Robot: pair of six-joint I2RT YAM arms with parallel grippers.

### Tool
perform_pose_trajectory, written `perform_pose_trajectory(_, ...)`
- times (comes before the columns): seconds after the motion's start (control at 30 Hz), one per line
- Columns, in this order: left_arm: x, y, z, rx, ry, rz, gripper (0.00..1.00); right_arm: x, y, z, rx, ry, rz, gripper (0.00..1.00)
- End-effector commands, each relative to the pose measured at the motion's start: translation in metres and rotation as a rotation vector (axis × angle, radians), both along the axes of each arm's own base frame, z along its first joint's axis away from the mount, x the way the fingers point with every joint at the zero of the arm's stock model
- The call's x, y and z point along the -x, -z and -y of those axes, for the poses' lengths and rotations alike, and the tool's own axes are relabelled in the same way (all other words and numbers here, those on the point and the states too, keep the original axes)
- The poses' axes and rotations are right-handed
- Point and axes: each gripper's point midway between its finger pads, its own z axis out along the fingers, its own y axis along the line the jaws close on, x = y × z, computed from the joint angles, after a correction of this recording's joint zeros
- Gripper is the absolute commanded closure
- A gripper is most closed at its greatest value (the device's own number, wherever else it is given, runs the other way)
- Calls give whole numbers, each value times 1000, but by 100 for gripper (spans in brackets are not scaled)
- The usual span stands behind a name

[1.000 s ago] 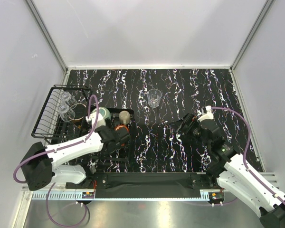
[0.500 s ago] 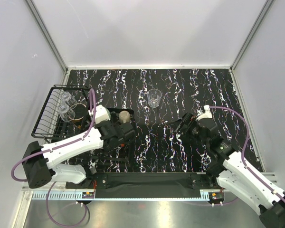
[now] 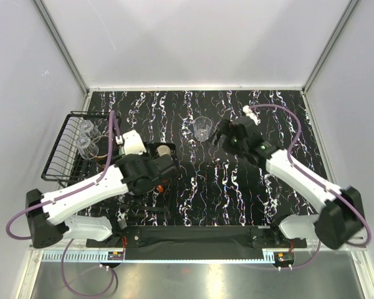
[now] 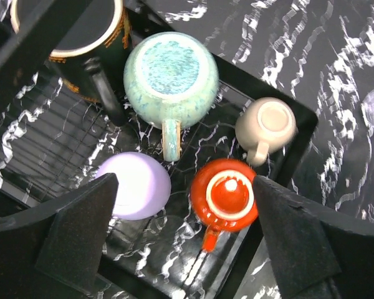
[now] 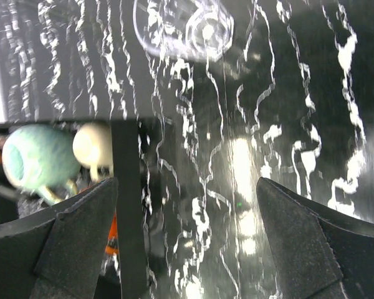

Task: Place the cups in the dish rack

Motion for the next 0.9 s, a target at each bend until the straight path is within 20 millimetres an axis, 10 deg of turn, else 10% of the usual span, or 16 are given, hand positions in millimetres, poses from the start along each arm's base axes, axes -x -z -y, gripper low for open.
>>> perform_pose_trajectory(0.0, 0, -20, 11, 6, 153, 2, 17, -26, -2, -1, 111, 15, 6, 1)
perform_pose_trajectory(0.1, 2, -10, 31, 49, 309, -12, 53, -42, -6, -10, 118, 13, 15, 3)
perform_pose_trajectory(0.33, 16, 19, 50, 224, 374, -40, 100, -75, -10, -10, 180, 52, 23, 2)
perform_pose_trajectory(0.87, 29, 86, 19, 128, 162, -205, 100, -75, 12, -19, 164, 16, -20, 1)
